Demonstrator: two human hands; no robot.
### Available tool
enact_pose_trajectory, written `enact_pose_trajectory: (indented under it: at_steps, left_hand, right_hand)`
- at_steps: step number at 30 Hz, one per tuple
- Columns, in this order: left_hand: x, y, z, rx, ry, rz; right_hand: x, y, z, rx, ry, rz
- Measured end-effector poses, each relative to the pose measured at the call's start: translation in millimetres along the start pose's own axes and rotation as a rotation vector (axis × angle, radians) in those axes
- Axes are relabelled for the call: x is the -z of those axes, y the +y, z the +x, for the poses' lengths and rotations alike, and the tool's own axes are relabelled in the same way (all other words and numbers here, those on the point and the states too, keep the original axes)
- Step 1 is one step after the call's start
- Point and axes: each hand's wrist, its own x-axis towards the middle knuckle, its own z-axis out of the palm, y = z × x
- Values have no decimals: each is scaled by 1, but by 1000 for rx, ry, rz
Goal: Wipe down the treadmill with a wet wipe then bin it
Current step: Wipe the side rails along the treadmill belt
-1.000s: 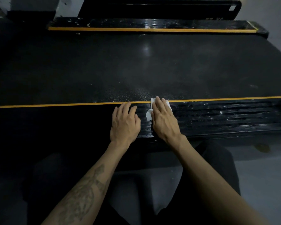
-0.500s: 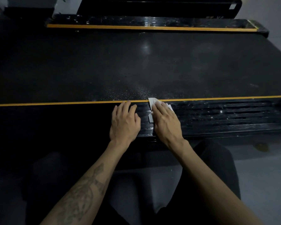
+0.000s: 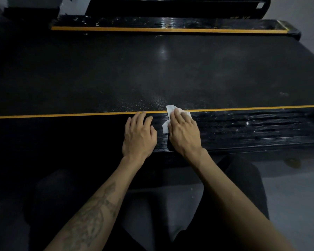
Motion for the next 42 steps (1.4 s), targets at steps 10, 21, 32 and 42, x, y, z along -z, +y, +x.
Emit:
enact_pose_trajectory:
  at_steps: [10, 21, 32, 42]
  left_hand:
    - [-1, -1, 0, -7, 3, -3]
    - [1, -1, 0, -94, -49, -1]
    - [-4, 18, 13, 1, -60, 8]
    - [-8, 23, 10, -56, -50, -18]
  right_hand:
    - [-2, 7, -3, -23, -71, 104]
    - [-6, 17, -3, -123, -101, 105]
    - [-5, 29, 3, -115, -162, 78]
    - [-4, 37, -1, -69, -155, 105]
